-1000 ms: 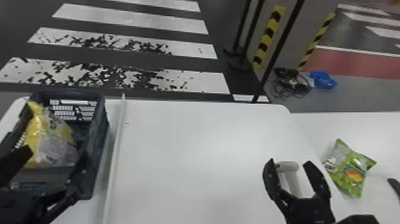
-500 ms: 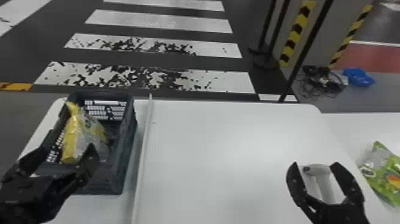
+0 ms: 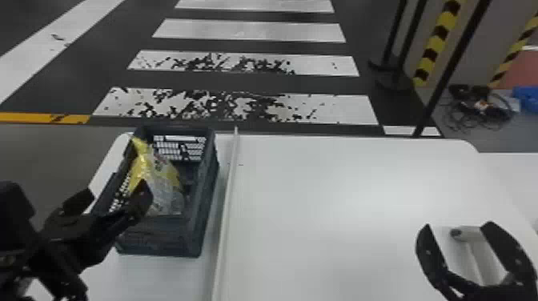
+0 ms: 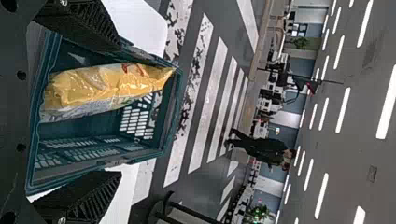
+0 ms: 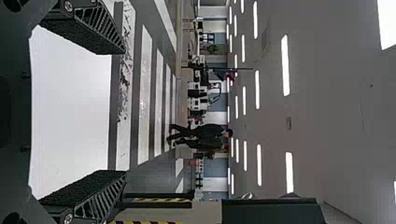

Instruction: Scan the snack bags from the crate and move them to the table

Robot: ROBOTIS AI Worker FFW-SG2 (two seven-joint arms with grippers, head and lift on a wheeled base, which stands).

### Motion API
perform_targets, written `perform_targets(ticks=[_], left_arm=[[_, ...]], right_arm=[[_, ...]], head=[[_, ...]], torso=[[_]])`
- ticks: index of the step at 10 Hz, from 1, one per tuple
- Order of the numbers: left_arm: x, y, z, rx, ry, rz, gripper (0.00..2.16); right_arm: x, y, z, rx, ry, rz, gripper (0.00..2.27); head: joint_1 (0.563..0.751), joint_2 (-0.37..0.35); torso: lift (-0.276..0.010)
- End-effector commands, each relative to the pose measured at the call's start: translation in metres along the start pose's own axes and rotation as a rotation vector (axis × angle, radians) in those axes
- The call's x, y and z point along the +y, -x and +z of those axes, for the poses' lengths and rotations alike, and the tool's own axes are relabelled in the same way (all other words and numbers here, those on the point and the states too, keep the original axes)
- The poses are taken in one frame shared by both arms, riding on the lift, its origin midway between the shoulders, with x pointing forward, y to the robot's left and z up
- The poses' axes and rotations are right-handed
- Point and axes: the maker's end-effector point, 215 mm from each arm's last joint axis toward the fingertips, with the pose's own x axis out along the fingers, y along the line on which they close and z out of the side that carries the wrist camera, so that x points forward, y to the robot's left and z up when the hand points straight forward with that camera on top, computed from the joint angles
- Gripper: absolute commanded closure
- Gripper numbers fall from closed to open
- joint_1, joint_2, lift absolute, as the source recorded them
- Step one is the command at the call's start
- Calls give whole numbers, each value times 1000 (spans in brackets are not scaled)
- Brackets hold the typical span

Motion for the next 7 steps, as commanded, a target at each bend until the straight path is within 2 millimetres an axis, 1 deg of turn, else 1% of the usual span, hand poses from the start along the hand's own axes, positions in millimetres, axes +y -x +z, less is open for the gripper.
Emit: perform_targets(ticks=[1,2,3,5,6,7], left_arm=[[3,-17,-11,57,0,3,46],[2,-25,-1,45,-2,8,46],[5,-35,-1,63,-5,25,46],[7,-55,-14,133,2,39,46],[10,-63,-16,147,0,58,46],[7,-70,-21,174,-8,60,46]], right_arm=[[0,1,5,-6,11,4,80],[2,1,7,-8,20,11,80],[4,0,7,-9,21,16,80],[6,1,7,-7,23,23,80],[6,1,7,-6,27,27,80],[6,0,7,-6,33,32,80]], head=[[695,16],[695,19],[695,20],[695,30],[695,32],[695,31]], torso=[[-95],[-95],[-95],[-95],[-95],[-95]])
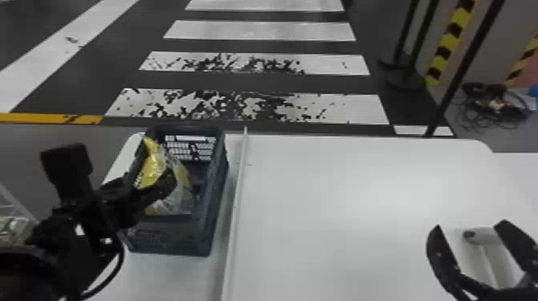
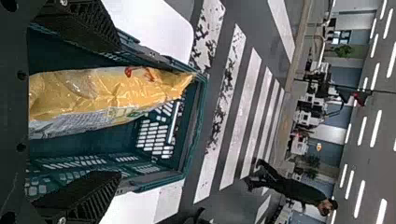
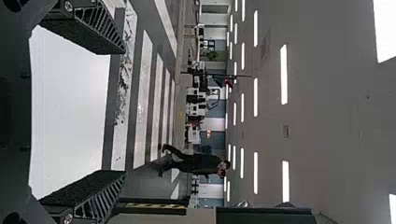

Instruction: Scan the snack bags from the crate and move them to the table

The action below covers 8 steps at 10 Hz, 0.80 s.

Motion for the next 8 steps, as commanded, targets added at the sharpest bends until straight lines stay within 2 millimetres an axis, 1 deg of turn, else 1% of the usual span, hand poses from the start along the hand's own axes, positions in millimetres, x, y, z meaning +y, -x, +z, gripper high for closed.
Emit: perform_targets(ticks=[1,2,3,4,5,7,8], left_arm=[[-2,-10,-2,21,-4,4,46],[-2,-17,-5,45,-4,14,46],[-5,-22,-8,61,-8,12,46],[-3,-27,-10,71,-6,19,46],[-2,-30,-12,79,-4,21,73],[0,-33,-13,90,-8,35,87],[0,-36,-13,93,-12,40,140]], right_arm=[[0,0,0,-1,4,4,80],[-1,0,4,-16,9,6,80],[-1,1,4,-16,12,9,80],[-1,1,4,-19,16,12,80],[-2,2,9,-34,20,12,80],[-2,4,10,-46,22,13,80],[-1,6,11,-49,20,13,80]], head=[[695,30],[695,28],[695,28],[695,25],[695,21],[695,21],[695,21]], torso=[[-95],[-95],[-95],[-95],[-95],[-95],[-95]])
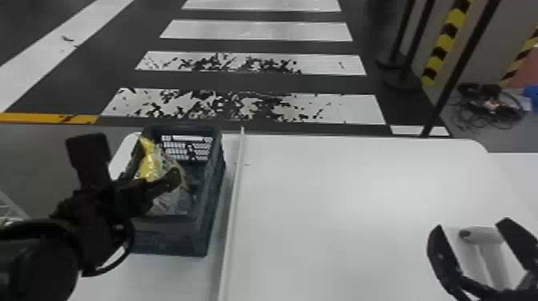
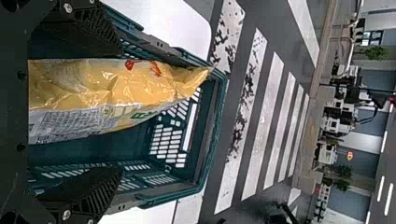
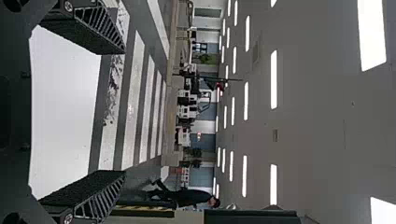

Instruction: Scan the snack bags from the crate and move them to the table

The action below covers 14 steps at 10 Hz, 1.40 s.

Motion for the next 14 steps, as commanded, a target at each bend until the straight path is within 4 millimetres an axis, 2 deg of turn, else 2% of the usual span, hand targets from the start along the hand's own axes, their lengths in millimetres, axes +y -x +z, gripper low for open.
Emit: perform_targets(ticks=[1,3,4,6,8,10,14], left_arm=[[1,-4,-5,20,-3,3,215],[2,-7,-8,35,-5,6,522],[3,-8,-9,38,-5,9,782],[6,-8,-11,42,-13,45,1939],[8,-7,-14,45,-19,48,2088],[9,-2,-21,52,-23,51,2088],[4,21,11,-38,-61,72,2088]], right_arm=[[1,2,3,-11,-1,1,80],[2,3,7,-23,1,2,80],[2,4,7,-23,1,2,80],[3,6,9,-32,-1,0,80],[2,8,16,-59,-7,-5,80],[4,10,24,-84,-6,-3,80],[5,19,34,-119,-6,-4,80]], head=[[695,22],[695,25],[695,25],[695,31],[695,34],[695,33],[695,38]], torso=[[-95],[-95],[-95],[-95],[-95],[-95],[-95]])
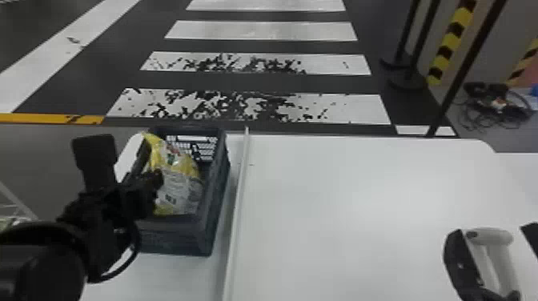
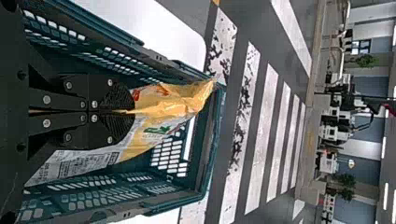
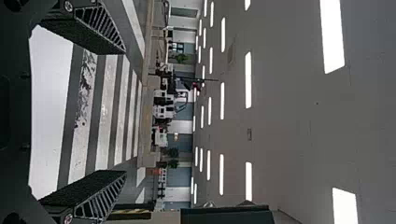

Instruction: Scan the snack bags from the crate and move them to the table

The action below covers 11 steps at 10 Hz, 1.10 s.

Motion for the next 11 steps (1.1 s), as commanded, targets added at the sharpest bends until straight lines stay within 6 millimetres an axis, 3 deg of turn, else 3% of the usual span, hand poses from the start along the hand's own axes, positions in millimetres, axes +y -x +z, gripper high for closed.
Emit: perform_targets(ticks=[1,4,7,8,11], left_arm=[[-3,6,10,-28,-23,4,2088],[-5,20,28,-78,-51,16,2088],[-2,51,70,-182,-110,47,2088],[-5,64,85,-220,-114,42,2088],[-33,91,101,-266,-100,-46,2088]], right_arm=[[0,2,4,-11,1,0,80],[-1,6,6,-17,-2,-3,80],[1,9,5,-14,-4,-3,80],[1,9,5,-14,-4,0,80],[3,9,7,-17,-5,1,80]], head=[[695,38],[695,33],[695,38],[695,43],[695,33]], torso=[[-95],[-95],[-95],[-95],[-95]])
